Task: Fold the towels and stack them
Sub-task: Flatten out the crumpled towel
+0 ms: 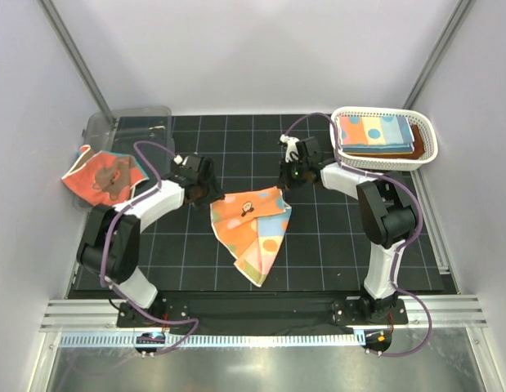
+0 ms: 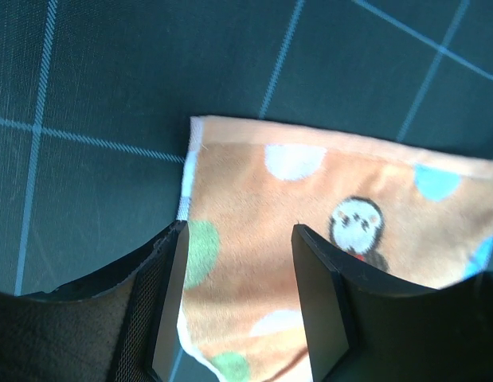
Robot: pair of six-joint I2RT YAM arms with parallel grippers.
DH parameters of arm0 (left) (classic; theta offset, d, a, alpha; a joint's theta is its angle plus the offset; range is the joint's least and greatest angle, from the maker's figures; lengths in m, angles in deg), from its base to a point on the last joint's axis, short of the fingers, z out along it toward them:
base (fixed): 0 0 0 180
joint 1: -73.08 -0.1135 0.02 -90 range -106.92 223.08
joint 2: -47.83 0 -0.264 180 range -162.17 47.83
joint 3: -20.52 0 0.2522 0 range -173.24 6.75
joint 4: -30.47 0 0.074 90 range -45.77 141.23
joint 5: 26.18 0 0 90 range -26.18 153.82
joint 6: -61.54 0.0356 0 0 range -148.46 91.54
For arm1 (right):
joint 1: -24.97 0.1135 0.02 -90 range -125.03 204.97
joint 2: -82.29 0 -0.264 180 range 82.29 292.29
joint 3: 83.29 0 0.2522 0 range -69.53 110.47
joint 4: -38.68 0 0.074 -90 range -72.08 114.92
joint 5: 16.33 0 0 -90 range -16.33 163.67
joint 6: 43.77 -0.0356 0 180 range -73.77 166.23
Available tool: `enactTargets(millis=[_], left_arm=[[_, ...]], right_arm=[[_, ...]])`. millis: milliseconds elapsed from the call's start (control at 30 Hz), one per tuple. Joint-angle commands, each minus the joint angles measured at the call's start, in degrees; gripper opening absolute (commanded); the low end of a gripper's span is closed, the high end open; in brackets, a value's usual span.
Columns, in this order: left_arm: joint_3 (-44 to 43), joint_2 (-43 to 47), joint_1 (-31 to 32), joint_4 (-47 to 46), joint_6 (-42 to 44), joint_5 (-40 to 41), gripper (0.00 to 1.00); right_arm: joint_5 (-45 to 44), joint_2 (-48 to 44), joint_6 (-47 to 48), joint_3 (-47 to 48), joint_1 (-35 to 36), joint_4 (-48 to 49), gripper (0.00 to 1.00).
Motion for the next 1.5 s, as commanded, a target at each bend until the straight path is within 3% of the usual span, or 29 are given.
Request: enactTargets(millis=[0,367,600,700,867,967,1100,1300,1467], left_arm=[[-2.43,-4.33,-0.17,2.74,0.49,2.20,0.59],[-7.26,-12.42,-0.17,2.39,6.28,5.46,0.60],[-9.90,-16.38,0.09,2.93,6.90,1.52,0.48],[-10.42,-17.43,0.70,0.99,8.13,-2.08,0.42],[-12.18,-19.64,1.41,1.60,8.40,-3.42,0.22],[-13.41,-19.47,1.32,2.82,8.39,-3.59,0.00],[-16.92,-14.29,1.32,4.50,9.80,-6.92,0.00],[-20.01,2.93,2.81,4.50,8.84,-15.89,0.00],[-14.58,18.66,7.98,1.25,6.02,-18.80,0.00]], right_arm=[[-0.73,-2.77,-0.76,-0.52,0.37,3.00,0.01],[-0.12,-3.20,-1.46,-4.11,-2.44,5.02,0.01],[0.50,-3.64,-1.90,-4.12,-2.53,5.55,0.01],[1.03,-3.38,-2.26,-3.85,-2.44,5.73,0.01],[1.03,-3.73,-2.43,-3.94,-2.44,5.82,0.01],[-0.02,-4.61,-3.39,-3.86,-2.44,5.73,0.01],[-5.82,-8.11,-8.57,0.00,-2.44,0.74,0.01],[-9.34,-28.66,-10.08,-2.27,0.45,-3.13,0.01],[-8.38,-48.26,-10.08,-8.33,2.57,-8.32,0.01]])
